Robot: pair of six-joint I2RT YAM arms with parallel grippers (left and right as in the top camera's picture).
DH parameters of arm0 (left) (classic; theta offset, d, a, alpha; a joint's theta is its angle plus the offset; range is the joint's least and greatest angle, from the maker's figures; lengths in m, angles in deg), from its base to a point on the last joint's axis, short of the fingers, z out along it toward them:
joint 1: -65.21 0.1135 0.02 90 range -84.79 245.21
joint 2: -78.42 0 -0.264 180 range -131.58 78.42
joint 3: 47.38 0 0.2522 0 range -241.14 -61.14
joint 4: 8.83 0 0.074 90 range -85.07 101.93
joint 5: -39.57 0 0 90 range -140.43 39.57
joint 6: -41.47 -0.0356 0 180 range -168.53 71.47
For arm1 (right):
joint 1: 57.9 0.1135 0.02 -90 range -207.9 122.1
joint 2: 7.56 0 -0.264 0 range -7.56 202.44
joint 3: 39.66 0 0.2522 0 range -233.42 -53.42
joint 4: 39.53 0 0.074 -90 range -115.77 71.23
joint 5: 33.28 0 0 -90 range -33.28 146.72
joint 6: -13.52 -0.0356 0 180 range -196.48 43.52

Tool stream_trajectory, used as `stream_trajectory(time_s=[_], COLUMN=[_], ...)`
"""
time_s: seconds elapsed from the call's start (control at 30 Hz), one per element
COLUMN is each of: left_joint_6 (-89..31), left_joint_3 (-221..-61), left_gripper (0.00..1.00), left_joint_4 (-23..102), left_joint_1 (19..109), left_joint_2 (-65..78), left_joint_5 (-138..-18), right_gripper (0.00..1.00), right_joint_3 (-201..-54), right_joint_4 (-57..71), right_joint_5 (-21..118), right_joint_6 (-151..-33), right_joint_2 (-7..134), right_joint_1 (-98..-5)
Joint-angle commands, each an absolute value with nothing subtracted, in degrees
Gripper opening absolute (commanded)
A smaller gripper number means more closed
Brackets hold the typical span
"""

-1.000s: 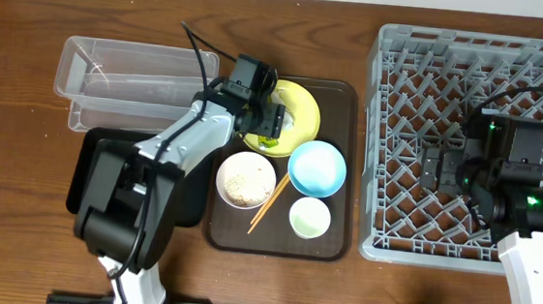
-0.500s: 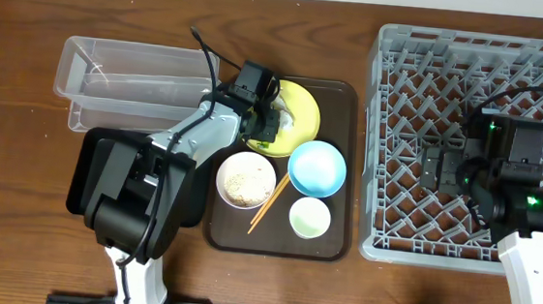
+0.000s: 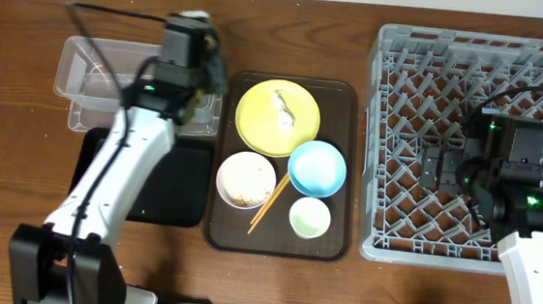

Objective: Sort waste into correct bins and load items into the dishwasher rack
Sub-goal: 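Carry the wrapper left and drop it into the clear bin, then return the left gripper to the plate and grasp the white tissue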

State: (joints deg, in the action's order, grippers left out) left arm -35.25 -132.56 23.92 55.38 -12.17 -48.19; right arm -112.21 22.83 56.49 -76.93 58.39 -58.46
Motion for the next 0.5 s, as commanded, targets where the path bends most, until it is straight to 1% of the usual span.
stream_trajectory(time_s=[0.0,0.1,0.13,0.3,0.47], left_joint_6=[-28.8,-27.82,-27.82,-27.84,-27.18], left_joint_3=[-132.62,-132.62,-132.62,-132.65,-132.62], left_gripper=[0.25,0.54,0.57,0.61,0.61], left_joint_4=[24.83,25.18,25.14,22.8,21.31], left_joint_1=[59.69,61.35,61.35,59.12,53.24], left_joint_2=[-13.92,-14.48,-14.48,-14.11,-15.08], left_joint_5=[-43.8,-43.95,-43.95,-51.49,-56.3], right_gripper=[0.99,0.99,0.99,0.99,0.99], right_joint_3=[-113.48,-113.48,-113.5,-113.48,-113.48], right_joint_4=[22.74,22.83,22.85,22.8,22.8], right_joint_5=[56.49,56.49,56.46,56.49,56.46], right_joint_6=[-77.48,-77.48,-77.48,-77.48,-77.48], right_joint_2=[58.3,58.3,58.3,58.3,58.3], right_joint_1=[-58.26,-58.26,-58.26,-58.26,-58.26])
